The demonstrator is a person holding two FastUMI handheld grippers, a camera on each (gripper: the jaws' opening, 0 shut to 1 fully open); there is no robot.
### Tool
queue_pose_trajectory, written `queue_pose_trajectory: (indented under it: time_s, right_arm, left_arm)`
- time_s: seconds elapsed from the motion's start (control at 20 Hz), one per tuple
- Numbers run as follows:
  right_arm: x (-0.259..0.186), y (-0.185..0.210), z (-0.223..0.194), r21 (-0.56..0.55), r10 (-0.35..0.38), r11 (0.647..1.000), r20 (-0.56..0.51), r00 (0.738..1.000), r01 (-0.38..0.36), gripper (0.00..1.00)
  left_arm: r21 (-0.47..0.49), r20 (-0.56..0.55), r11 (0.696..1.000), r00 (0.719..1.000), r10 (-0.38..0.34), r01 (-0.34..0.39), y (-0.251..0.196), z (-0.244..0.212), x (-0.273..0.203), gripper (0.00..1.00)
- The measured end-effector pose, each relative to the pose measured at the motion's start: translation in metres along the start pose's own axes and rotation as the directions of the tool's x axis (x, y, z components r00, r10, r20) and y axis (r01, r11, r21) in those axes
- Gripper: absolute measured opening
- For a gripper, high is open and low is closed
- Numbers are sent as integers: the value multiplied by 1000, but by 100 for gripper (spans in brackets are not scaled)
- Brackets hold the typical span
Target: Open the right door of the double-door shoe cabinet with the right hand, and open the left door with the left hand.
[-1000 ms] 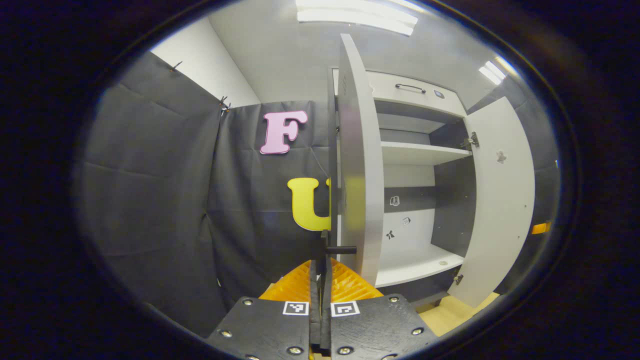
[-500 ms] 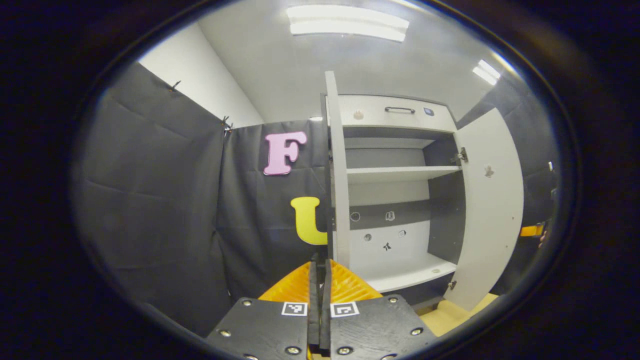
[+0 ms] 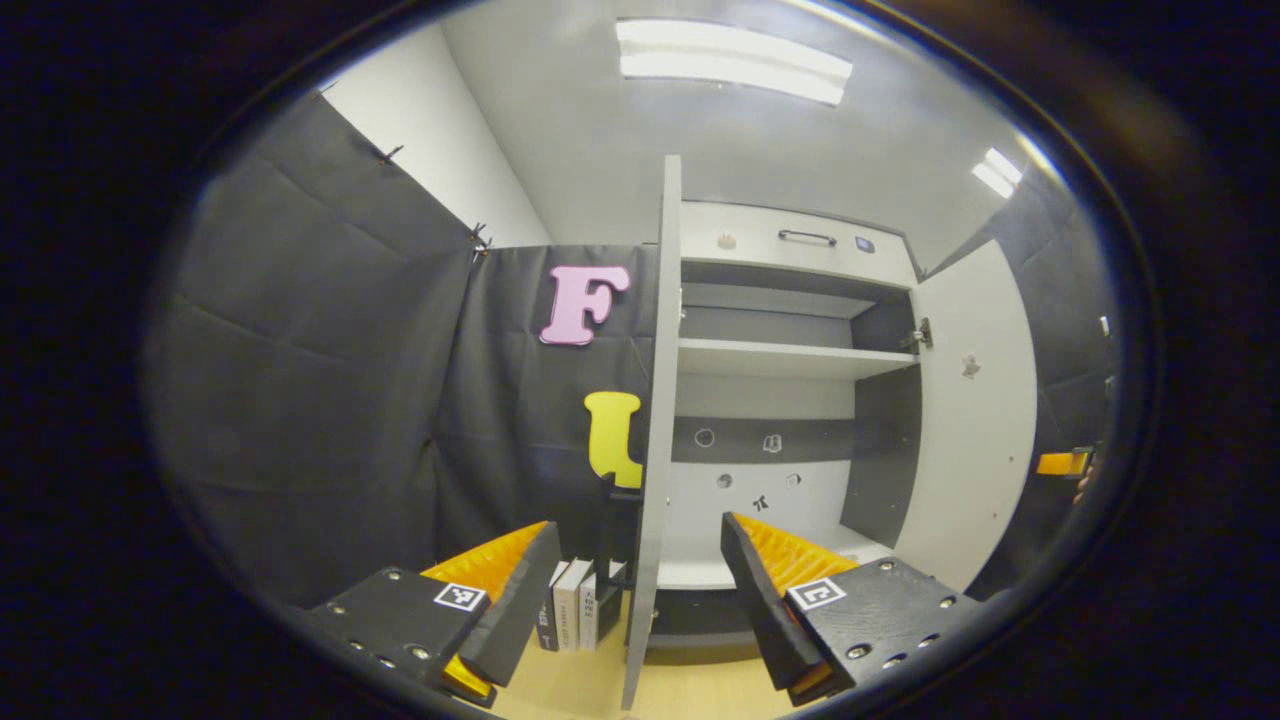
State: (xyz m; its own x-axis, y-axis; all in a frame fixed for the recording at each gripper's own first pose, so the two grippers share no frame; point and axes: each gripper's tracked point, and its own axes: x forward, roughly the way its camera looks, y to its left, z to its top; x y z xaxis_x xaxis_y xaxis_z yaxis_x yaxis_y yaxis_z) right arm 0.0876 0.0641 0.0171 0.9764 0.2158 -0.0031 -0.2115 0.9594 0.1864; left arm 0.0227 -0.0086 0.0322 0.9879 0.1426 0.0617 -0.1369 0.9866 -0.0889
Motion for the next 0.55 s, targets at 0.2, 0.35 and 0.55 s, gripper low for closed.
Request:
queue_pose_trajectory:
  time_s: [0.2,0.35,0.55]
  right_arm:
    - [1,18,-1,-10,42,999,7,999,-42,98]
    - [1,28,3,-24,66,998,19,998,-66,98]
    - [2,36,7,-25,77,997,45,996,-76,98]
  left_arm:
    - [-36,-5,999,1000,-1,0,3,0,-6,93]
    - [-25,-6,1000,1000,-1,1,4,-1,-15,91]
    - [19,-10,1000,1000,4,-4,4,-4,-21,93]
